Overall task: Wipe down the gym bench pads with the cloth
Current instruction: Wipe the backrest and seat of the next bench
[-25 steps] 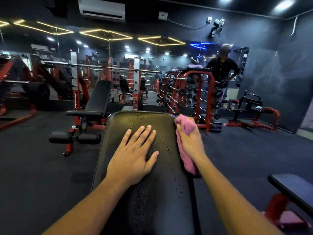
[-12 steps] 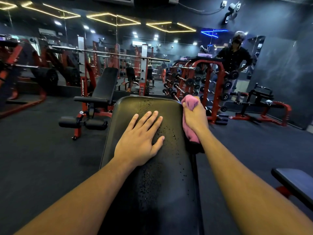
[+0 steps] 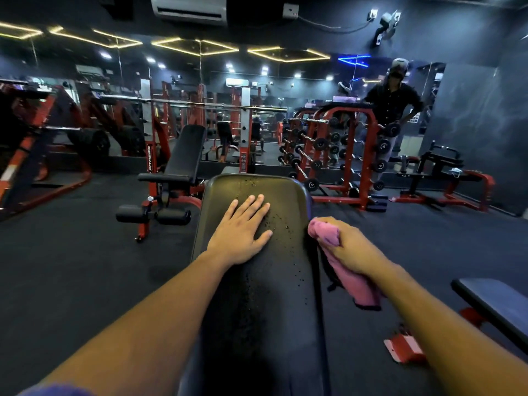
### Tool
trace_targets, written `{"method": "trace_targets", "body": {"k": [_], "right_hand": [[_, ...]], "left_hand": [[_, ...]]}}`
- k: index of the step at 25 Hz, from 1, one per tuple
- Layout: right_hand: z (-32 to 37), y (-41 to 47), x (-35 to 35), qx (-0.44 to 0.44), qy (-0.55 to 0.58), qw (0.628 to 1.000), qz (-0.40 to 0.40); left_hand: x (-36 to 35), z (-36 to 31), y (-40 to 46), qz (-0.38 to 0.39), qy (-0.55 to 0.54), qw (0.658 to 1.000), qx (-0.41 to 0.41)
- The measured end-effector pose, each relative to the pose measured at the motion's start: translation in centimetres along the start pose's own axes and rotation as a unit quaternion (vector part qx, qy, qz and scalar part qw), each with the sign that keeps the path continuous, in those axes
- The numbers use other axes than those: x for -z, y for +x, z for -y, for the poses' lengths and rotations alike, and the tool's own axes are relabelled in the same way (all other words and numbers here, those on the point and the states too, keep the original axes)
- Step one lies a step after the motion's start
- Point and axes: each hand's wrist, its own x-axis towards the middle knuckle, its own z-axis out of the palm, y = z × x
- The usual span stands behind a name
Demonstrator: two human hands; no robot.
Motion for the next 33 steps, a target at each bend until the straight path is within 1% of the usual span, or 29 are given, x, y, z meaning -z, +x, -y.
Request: {"method": "trace_targets", "body": {"k": [1,2,4,6,8,10,12,14,16,19,21,22,26,28,30,33], "right_hand": [[0.1,-0.1,1.4,-0.003,-0.019,1.0,-0.01],[-0.1,0.3,2.7,-0.009,-0.021,0.999,-0.028],[-1.0,2.5,3.9,-0.031,-0.034,0.997,-0.054],[-1.2,6.0,3.0,-0.048,-0.078,0.995,-0.048],[-0.9,10.1,1.9,-0.058,-0.101,0.992,-0.04],[-0.1,14.3,1.1,-0.038,-0.108,0.993,-0.02],[1.1,18.1,0.5,-0.014,-0.155,0.988,0.024],[2.5,21.8,-1.0,0.014,-0.191,0.98,0.051],[5.9,24.2,-3.3,0.082,-0.214,0.971,0.065],[11.6,26.0,-6.1,0.174,-0.233,0.952,0.092],[11.1,26.0,-5.5,0.202,-0.207,0.951,0.107],[9.7,25.6,-4.8,0.197,-0.192,0.956,0.099],[1.4,21.4,0.0,0.113,-0.175,0.977,0.054],[-0.3,19.3,1.6,0.082,-0.168,0.981,0.053],[0.0,19.9,1.5,0.092,-0.2,0.974,0.043],[4.0,23.2,-1.4,0.129,-0.234,0.962,0.053]], "left_hand": [[0.5,0.4,-0.8,0.01,-0.023,1.0,0.003],[0.5,0.9,-1.8,0.004,-0.03,1.0,0.001],[-0.5,1.7,-4.6,-0.042,0.018,0.999,-0.01],[-1.7,2.2,-6.6,-0.07,0.056,0.996,-0.003],[-2.2,2.2,-6.5,-0.078,0.061,0.995,-0.001],[-2.2,2.1,-6.3,-0.085,0.068,0.994,-0.01],[-2.4,2.5,-6.2,-0.099,0.065,0.993,-0.014],[-2.9,3.0,-6.3,-0.112,0.054,0.992,-0.011],[-3.1,2.9,-6.3,-0.123,0.045,0.991,-0.018],[-3.2,3.2,-6.3,-0.138,0.034,0.99,-0.02],[-3.3,3.2,-6.3,-0.137,0.032,0.99,-0.019],[-3.2,3.2,-6.4,-0.138,0.033,0.99,-0.019],[-3.2,3.0,-6.3,-0.145,0.028,0.989,-0.018],[-3.2,3.0,-6.3,-0.15,0.03,0.988,-0.014],[-3.2,2.9,-6.2,-0.147,0.031,0.989,-0.013],[-3.3,2.9,-6.3,-0.146,0.034,0.989,-0.011]]}}
